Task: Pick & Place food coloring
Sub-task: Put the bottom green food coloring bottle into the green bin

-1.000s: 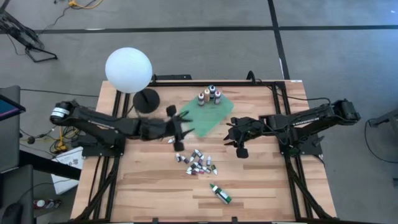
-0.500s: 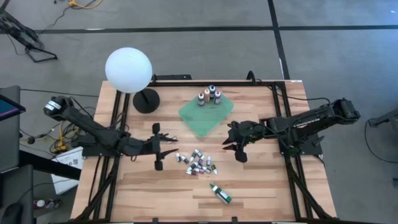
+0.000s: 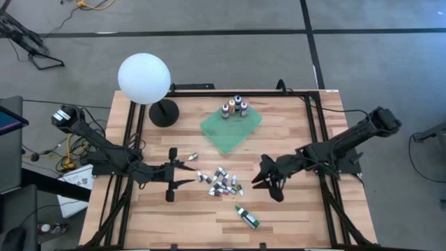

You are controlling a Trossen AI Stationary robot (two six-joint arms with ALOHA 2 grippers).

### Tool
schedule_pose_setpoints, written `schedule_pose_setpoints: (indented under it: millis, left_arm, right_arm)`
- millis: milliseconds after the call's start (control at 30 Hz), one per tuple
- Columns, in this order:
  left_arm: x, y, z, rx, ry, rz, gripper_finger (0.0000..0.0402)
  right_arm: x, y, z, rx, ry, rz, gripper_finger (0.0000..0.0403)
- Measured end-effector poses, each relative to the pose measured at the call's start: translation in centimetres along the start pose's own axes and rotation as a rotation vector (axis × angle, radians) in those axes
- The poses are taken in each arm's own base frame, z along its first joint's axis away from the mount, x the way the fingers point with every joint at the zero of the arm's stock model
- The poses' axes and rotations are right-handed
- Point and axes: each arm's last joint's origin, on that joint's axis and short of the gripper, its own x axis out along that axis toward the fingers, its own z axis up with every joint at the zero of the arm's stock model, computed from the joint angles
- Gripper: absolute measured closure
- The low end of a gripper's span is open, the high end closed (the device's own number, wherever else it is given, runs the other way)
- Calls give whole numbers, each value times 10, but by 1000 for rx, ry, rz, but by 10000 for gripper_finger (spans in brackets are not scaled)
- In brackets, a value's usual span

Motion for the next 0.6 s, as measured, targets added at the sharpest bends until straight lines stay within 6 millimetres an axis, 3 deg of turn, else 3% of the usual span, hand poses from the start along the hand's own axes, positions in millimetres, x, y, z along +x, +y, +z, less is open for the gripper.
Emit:
schedule_pose_setpoints:
  millis: [233, 333, 600]
  left_arm:
    - [-1, -2, -1, 6, 5, -8, 246]
    - [-1, -2, -1, 4, 11, -8, 246]
    - [-2, -4, -1, 4, 9, -17, 246]
  right_arm:
    - [20, 12, -2, 33, 23, 25, 307]
    - [34, 21, 6, 28, 42, 31, 307]
    - [71, 39, 19, 151, 291, -87, 307]
